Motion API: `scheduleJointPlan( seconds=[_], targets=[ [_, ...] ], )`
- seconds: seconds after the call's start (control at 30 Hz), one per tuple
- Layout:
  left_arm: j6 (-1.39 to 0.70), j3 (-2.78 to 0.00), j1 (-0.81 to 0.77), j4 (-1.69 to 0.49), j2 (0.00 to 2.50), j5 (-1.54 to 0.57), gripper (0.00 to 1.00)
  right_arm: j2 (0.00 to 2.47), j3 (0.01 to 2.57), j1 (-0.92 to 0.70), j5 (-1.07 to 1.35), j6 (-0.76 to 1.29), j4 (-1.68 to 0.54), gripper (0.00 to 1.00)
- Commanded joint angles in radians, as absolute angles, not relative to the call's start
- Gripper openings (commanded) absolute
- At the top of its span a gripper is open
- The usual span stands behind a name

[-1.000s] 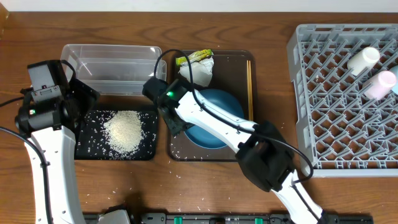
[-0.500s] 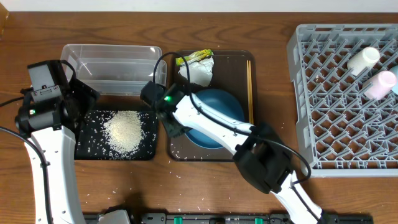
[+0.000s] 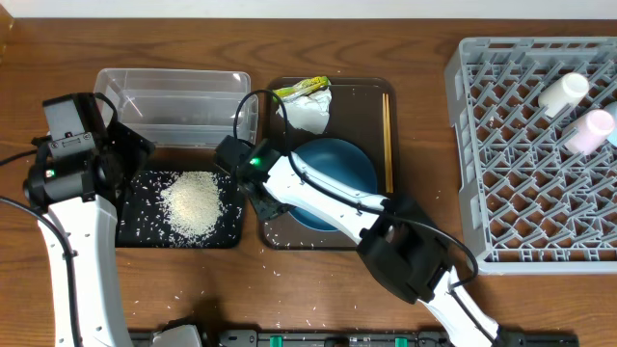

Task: Sort waste into correct bins and load items into the dishwasher rack
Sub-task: 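Grasp the blue bowl rim with the right gripper and lift it, then carry the blue bowl right over the dish rack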

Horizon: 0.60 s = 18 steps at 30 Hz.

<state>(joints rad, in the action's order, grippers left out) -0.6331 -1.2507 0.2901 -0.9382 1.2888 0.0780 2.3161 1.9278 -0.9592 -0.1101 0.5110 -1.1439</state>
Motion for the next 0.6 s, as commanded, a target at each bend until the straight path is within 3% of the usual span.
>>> scheduleJointPlan(
  seconds=[0.0,0.07,0.33,0.57],
  targets=[
    [-0.649,-1.261,0.294,-0.941,1.288,0.080,0.89,2.291,1.935,-0.958,-0.131,0.494,-1.145,0.10],
    [-0.649,-1.261,0.294,-0.941,1.288,0.080,0.89,2.278,1.940,-0.953,-0.131,0.484,-1.145,0.01],
    [-0.649,-1.261,0.294,-0.942,1.288,0.080,0.89,2.176,1.977,-0.894,-0.131,0.431,-1.178,0.01],
    [-0.649,-1.261,0.294,-0.941,1.288,0.080,0.89,1.966,1.990,-0.710,-0.123,0.345,-1.189,0.01]
  ],
)
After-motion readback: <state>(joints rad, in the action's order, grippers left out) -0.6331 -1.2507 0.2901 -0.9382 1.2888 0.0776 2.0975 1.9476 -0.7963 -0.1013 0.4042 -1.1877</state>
